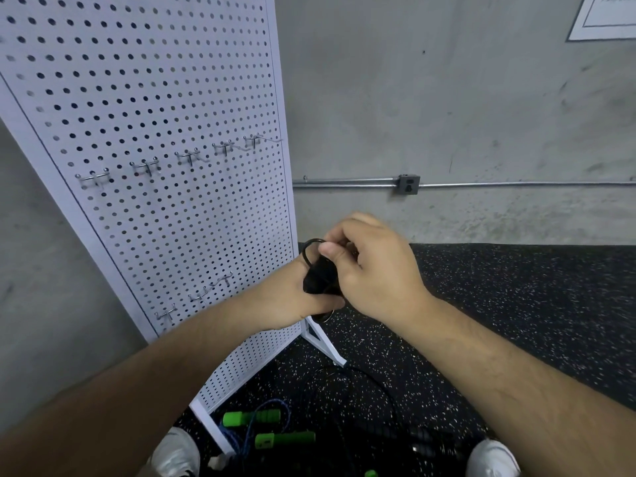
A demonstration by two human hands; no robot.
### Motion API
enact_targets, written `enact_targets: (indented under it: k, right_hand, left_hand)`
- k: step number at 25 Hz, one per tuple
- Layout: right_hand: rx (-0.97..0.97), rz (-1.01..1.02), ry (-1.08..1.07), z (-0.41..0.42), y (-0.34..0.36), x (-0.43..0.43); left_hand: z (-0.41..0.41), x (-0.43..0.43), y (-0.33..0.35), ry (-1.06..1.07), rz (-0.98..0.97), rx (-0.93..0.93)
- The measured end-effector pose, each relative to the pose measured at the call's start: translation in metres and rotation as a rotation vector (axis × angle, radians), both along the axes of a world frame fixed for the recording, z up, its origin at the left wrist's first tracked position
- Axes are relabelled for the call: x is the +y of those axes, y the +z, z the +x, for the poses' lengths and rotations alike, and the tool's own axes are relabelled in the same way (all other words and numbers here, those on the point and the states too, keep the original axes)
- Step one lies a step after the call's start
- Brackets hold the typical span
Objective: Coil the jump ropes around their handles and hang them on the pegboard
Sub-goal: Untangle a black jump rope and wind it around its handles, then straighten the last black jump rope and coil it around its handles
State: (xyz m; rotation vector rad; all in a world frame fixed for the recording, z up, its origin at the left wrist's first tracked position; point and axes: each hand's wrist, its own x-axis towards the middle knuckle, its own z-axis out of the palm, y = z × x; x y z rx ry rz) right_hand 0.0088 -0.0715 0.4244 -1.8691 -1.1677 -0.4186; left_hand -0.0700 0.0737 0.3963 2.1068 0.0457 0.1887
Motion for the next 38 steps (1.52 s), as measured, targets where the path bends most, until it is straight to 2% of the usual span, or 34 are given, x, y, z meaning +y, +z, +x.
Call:
enact_targets:
  k: [2,4,7,13,18,21,23,27,31,38]
  right_hand:
    - [0.119,-0.007,-0.006,0.002,-0.002,0.002]
    - [0.25,-0.009,-0.004,0.005,-0.004,0.003]
    - [0.295,0.001,0.016,0.008,-0.007,0.007]
    - [0.447,0.014,0.026,0.007,-0.018,0.014]
    - [0.585,0.106,0.079,0.01,-0.021,0.013]
    - [0.791,0.144,0.097,0.01,-0.024,0.013]
    - [0.858,0.129,0.097,0.007,-0.03,0.013]
    - [0.598,-0.113,0.081,-0.006,-0.056,0.012]
    - [0.562,-0.222,0.102,-0.016,-0.096,0.014]
    - [0.92,-0.347,0.077,-0.032,-0.202,0.004]
  left_hand:
    - [-0.003,0.0,-0.002,0.011,0.032,0.034]
    - [-0.008,-0.001,-0.001,0.078,-0.015,0.0]
    - [-0.012,0.005,0.003,0.21,-0.169,-0.048]
    - [-0.019,0.008,0.0,0.207,-0.347,-0.023]
    - [-0.017,0.012,0.0,0.185,-0.696,-0.086]
    - [-0.02,0.014,-0.01,0.232,-0.618,-0.069]
    - [-0.022,0.009,-0.019,0.288,-0.546,-0.063]
    - [-0.032,0.003,-0.041,0.387,-0.432,-0.075]
    - [-0.04,0.006,-0.064,0.515,-0.447,0.004]
    - [-0.057,-0.022,-0.17,0.571,-0.423,0.331]
